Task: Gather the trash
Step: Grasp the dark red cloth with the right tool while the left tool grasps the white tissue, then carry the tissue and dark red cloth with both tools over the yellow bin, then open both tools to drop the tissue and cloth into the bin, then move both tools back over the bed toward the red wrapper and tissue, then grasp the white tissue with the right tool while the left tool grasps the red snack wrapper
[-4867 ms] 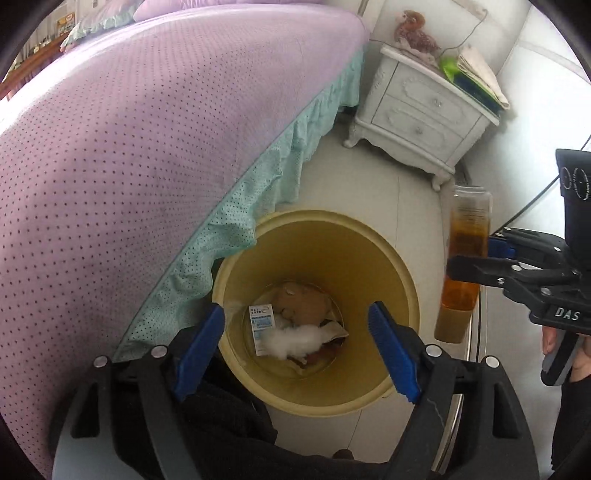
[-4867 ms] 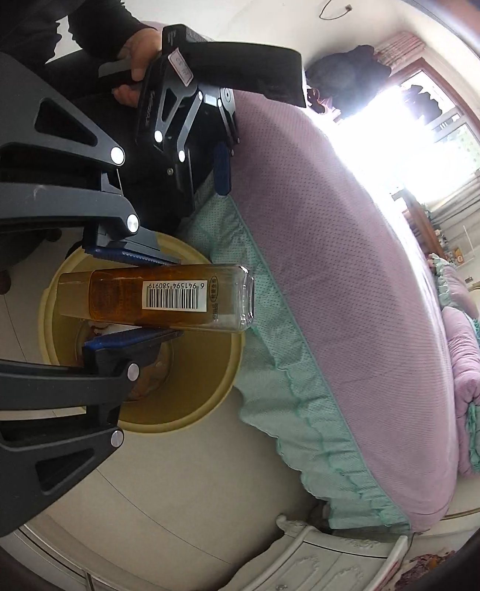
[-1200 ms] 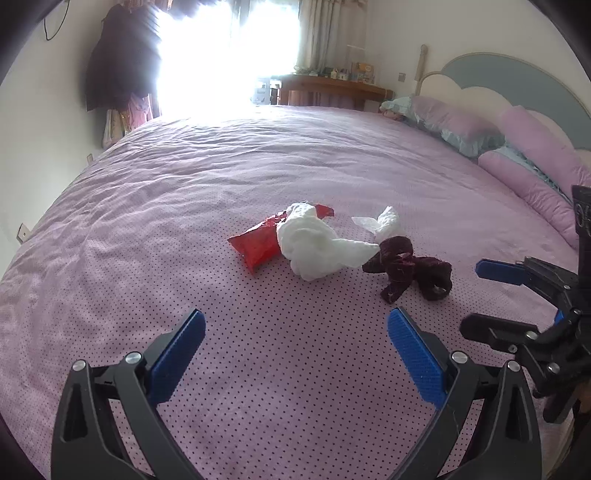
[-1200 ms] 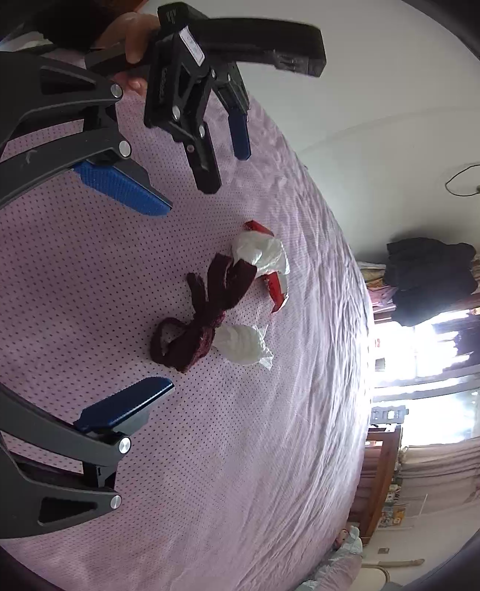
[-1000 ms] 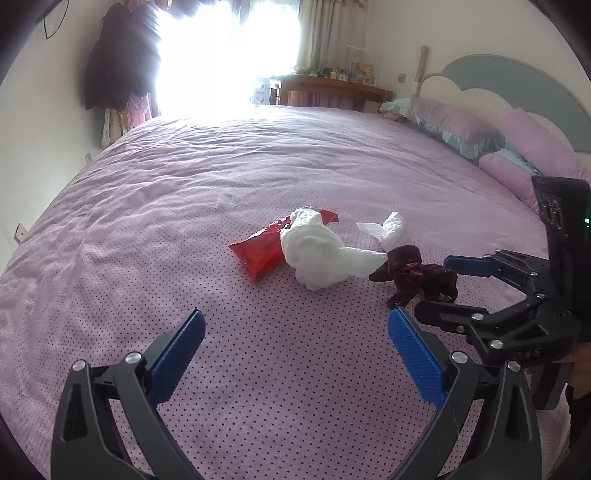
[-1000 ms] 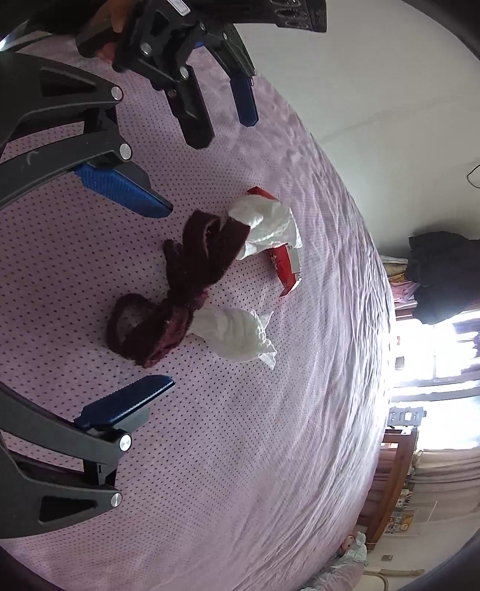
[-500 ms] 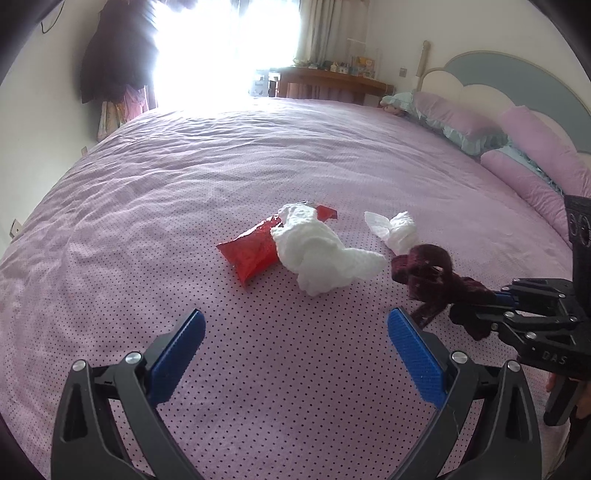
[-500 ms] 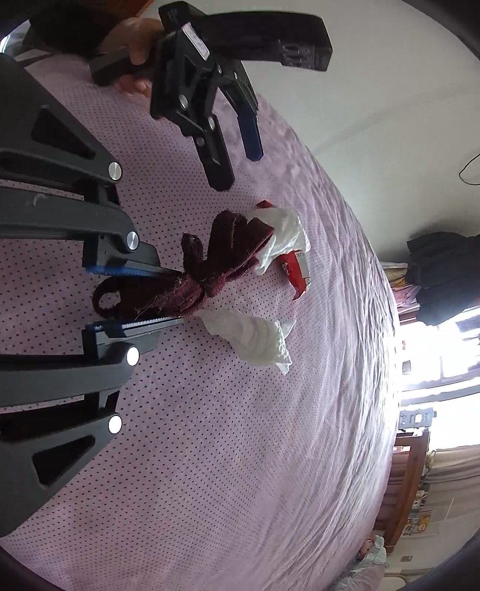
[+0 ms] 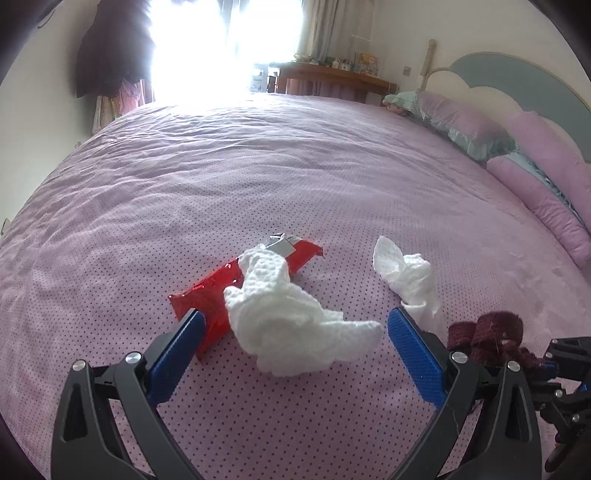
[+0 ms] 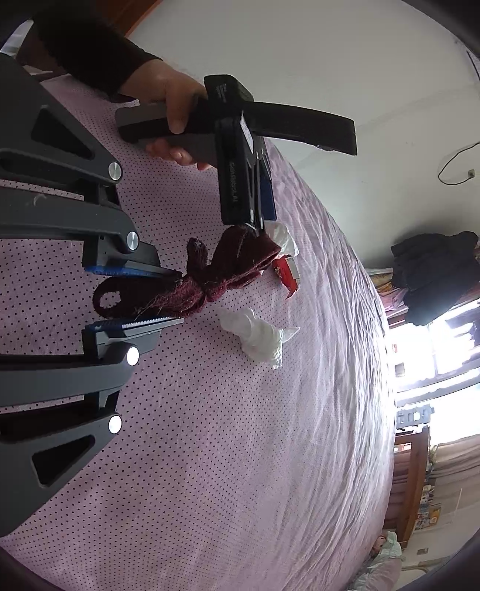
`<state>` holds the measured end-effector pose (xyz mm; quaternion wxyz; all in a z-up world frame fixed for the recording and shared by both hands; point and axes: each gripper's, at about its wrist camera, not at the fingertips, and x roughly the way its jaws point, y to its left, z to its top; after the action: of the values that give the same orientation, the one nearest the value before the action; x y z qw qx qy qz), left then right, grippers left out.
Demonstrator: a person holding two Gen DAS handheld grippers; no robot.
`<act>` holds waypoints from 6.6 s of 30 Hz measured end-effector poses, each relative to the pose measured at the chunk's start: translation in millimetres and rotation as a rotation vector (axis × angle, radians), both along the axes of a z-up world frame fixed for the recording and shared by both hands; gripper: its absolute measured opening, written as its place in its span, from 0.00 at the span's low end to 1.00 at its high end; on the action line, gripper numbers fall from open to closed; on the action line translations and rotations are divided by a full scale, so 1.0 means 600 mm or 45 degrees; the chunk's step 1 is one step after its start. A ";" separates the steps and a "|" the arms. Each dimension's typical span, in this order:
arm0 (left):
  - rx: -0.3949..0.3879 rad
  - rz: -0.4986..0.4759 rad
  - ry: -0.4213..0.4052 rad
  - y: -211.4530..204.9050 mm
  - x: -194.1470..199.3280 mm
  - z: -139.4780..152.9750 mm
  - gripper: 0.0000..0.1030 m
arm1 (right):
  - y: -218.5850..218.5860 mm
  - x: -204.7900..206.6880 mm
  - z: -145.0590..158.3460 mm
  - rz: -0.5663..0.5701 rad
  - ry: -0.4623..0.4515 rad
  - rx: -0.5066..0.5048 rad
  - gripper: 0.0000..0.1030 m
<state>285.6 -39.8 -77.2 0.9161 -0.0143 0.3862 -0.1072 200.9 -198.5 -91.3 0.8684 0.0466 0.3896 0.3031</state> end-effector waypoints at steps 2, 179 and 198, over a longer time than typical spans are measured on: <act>-0.023 0.004 -0.003 0.001 0.007 0.001 0.79 | -0.002 0.000 -0.003 0.000 0.009 0.007 0.17; 0.155 -0.148 -0.084 0.119 0.090 0.029 0.96 | 0.117 0.134 -0.007 -0.254 0.017 -0.081 0.23; 0.301 -0.460 0.034 0.053 0.179 -0.012 0.40 | 0.100 0.144 -0.002 -0.213 0.048 -0.041 0.23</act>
<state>393.2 -7.9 -84.6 0.8721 0.1613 0.4043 -0.2235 287.1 -138.4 -92.3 0.8838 0.0708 0.4056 0.2222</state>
